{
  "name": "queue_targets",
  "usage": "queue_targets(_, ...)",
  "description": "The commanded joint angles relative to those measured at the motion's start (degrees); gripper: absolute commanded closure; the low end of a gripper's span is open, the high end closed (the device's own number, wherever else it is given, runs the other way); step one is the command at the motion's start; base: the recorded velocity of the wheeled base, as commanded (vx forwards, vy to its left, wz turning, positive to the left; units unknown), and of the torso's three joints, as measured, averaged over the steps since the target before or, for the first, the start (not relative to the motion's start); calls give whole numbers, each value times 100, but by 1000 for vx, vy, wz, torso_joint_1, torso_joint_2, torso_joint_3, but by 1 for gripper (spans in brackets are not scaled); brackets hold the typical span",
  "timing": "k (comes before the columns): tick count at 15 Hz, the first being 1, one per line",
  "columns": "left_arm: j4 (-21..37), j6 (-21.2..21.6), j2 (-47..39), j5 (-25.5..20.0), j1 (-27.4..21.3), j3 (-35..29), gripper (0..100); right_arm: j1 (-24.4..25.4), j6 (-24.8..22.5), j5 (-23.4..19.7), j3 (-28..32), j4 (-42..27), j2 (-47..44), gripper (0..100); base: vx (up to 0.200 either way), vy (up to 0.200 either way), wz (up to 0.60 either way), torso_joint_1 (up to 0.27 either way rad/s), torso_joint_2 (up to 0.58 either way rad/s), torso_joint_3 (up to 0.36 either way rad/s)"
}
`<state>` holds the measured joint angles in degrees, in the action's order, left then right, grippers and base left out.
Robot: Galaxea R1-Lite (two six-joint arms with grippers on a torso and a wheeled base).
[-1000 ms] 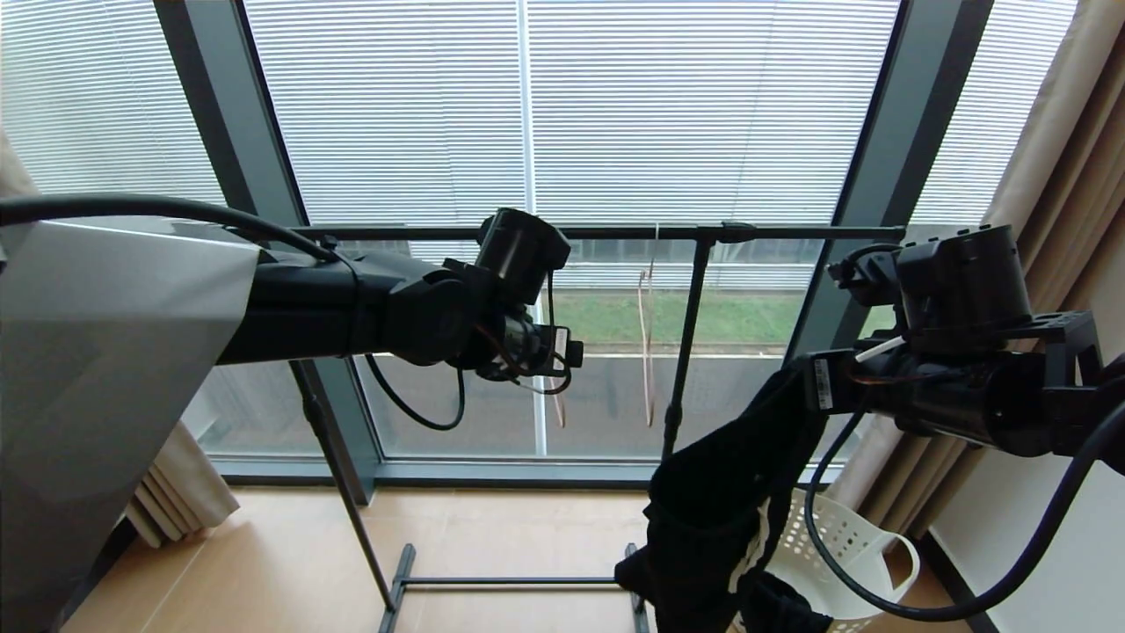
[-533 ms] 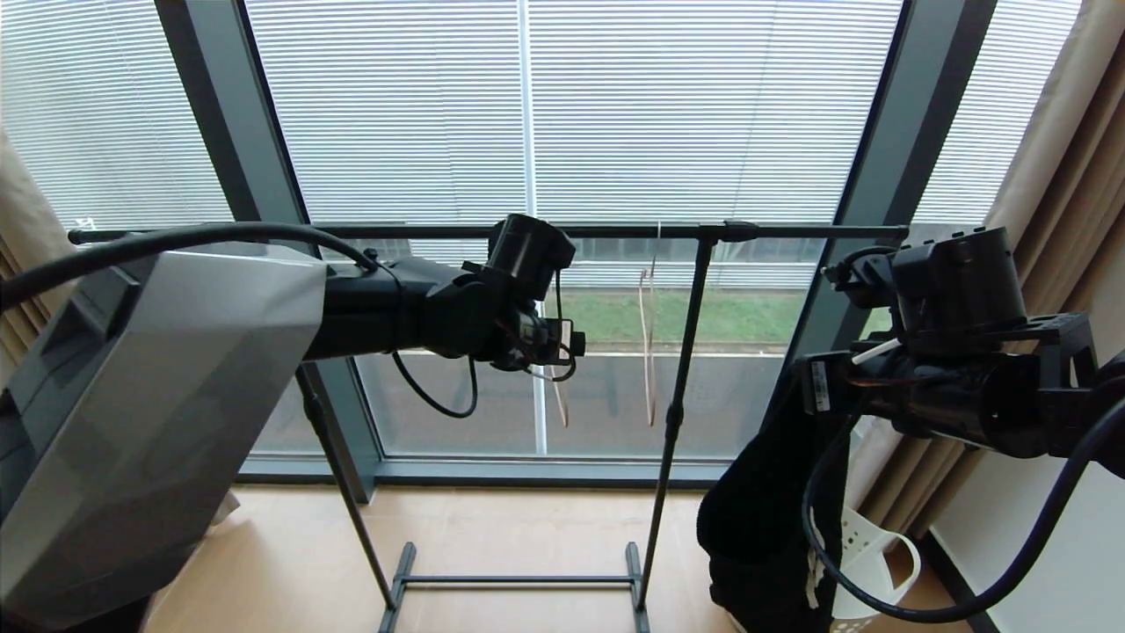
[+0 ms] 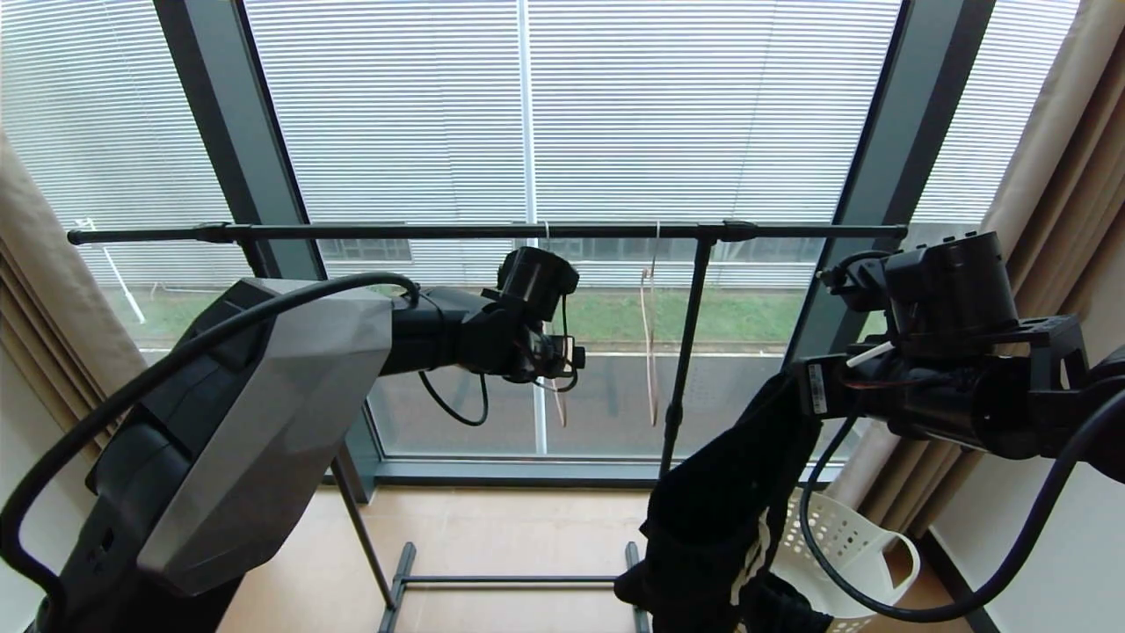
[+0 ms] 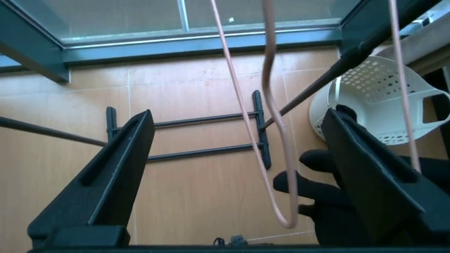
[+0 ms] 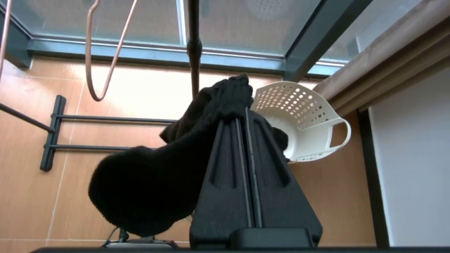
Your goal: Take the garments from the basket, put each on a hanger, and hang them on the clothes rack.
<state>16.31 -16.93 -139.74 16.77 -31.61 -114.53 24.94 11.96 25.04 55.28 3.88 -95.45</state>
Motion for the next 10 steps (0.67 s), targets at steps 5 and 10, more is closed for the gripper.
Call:
queue_targets(5, -5, -21, -80, 1, 129, -6, 0, 2, 8, 10, 0, -1, -96, 100, 0, 0, 0, 0, 0, 0)
queue_targets(10, -14, -73, -88, 10, 208, -6, 0, 2, 8, 10, -9, -1, -114, 100, 0, 0, 0, 0, 0, 0)
